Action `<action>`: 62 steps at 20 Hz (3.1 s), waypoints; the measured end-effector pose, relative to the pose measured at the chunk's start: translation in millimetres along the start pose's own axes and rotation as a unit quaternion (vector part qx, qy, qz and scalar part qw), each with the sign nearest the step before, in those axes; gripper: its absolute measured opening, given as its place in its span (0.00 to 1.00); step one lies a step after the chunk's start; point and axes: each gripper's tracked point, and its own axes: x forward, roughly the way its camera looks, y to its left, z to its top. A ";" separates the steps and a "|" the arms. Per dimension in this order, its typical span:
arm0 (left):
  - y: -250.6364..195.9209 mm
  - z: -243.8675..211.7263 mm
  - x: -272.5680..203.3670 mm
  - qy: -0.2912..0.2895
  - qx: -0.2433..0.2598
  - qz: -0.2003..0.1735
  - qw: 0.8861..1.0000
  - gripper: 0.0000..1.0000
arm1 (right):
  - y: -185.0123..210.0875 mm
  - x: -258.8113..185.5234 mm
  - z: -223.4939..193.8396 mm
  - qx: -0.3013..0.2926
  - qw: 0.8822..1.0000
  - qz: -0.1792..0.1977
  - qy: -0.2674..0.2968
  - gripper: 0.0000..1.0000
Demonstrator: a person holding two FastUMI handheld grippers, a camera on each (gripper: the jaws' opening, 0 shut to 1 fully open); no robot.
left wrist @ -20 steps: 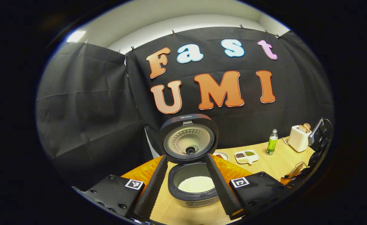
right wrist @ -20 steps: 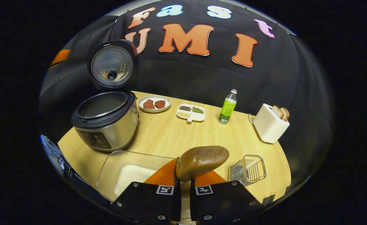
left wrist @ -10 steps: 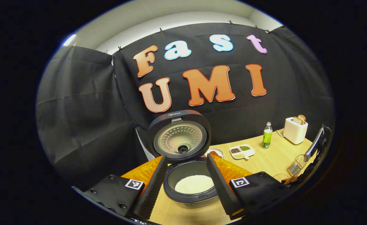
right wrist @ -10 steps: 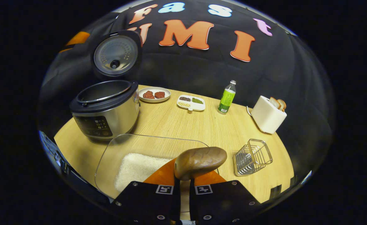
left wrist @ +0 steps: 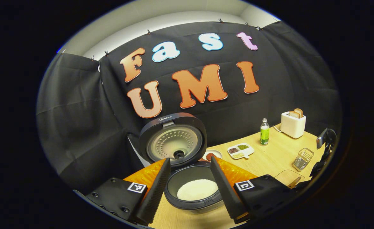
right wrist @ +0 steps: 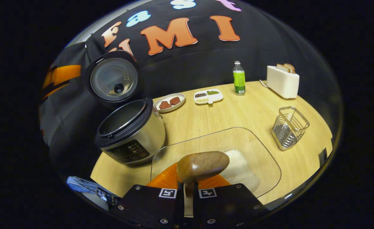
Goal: Close the left gripper, press the button to open the rice cooker; take a wooden spoon from the chopstick holder with the right hand, scoop a spoonful of rice and pour it into the rice cooker, then put the wooden spoon back into the chopstick holder.
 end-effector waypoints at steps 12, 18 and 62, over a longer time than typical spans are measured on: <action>24.5 -11.7 7.1 0.009 -0.026 0.015 1.000 0.87 | -2.9 19.3 14.0 0.196 0.977 0.066 0.056 0.09; 22.6 -0.8 7.4 -0.001 -0.026 0.020 0.999 0.86 | -21.4 18.8 16.2 0.283 0.950 0.113 0.075 0.10; 185.9 -74.2 -45.1 0.017 -0.083 0.210 0.974 0.78 | 158.1 57.8 235.5 0.282 0.913 0.291 0.040 0.09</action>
